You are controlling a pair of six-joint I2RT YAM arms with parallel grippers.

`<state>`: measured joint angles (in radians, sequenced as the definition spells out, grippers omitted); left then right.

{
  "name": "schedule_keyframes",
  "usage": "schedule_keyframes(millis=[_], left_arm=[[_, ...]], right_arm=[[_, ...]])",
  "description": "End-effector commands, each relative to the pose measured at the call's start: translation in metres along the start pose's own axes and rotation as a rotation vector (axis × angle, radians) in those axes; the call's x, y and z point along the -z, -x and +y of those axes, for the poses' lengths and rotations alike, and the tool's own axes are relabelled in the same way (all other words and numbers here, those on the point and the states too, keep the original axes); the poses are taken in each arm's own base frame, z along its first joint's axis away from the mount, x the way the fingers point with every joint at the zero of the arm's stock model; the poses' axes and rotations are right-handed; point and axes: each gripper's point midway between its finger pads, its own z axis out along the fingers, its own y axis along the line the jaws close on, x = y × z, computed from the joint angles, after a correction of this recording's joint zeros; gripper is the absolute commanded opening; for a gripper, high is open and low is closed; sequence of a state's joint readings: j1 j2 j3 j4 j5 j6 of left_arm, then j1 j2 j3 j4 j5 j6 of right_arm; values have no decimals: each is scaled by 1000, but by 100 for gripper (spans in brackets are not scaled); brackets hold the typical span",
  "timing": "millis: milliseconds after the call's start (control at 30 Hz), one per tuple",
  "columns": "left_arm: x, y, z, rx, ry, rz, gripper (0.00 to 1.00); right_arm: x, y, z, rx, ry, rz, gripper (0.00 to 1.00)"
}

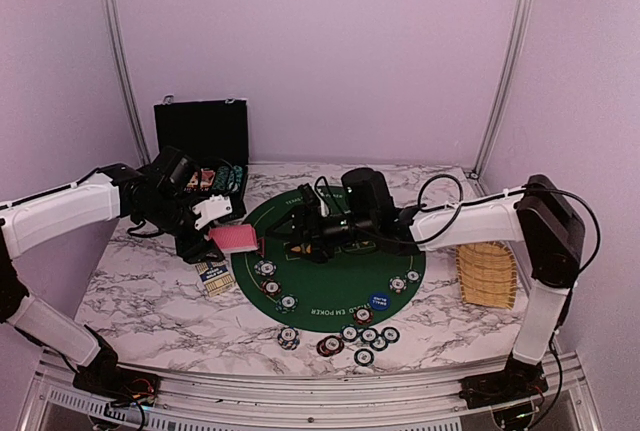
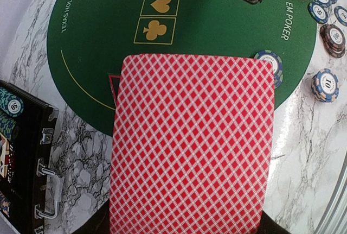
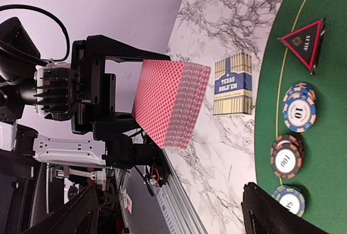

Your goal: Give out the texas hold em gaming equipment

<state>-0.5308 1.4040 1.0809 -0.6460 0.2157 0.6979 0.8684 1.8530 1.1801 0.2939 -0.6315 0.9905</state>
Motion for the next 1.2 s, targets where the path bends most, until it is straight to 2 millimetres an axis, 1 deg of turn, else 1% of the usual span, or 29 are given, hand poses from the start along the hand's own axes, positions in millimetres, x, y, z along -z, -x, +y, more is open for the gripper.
schedule_keyframes(millis=[0, 100, 167, 267, 567, 767, 967, 1167], left_arm=[[15, 21, -4, -4, -15, -67, 9], [15, 24, -7, -13, -21, -71, 9], [15, 25, -8, -16, -27, -74, 9], [16, 26, -10, -22, -31, -81, 8], [20, 31, -14, -32, -37, -101, 8], [19, 33, -17, -37, -46, -103, 8], [18, 34, -17, -44, -47, -102, 8], [17, 32, -16, -48, -41, -93, 8]], right_arm=[[-12, 14, 35, 3, 145, -11, 90], [-23, 15, 35, -2, 153, 4, 89], [-30, 15, 30, -13, 154, 15, 89], [-36, 16, 28, -28, 170, 19, 88], [-48, 18, 22, -51, 187, 28, 86], [-53, 22, 22, -67, 206, 27, 82], [-59, 24, 24, -84, 232, 29, 75], [-65, 18, 31, -83, 254, 52, 65]])
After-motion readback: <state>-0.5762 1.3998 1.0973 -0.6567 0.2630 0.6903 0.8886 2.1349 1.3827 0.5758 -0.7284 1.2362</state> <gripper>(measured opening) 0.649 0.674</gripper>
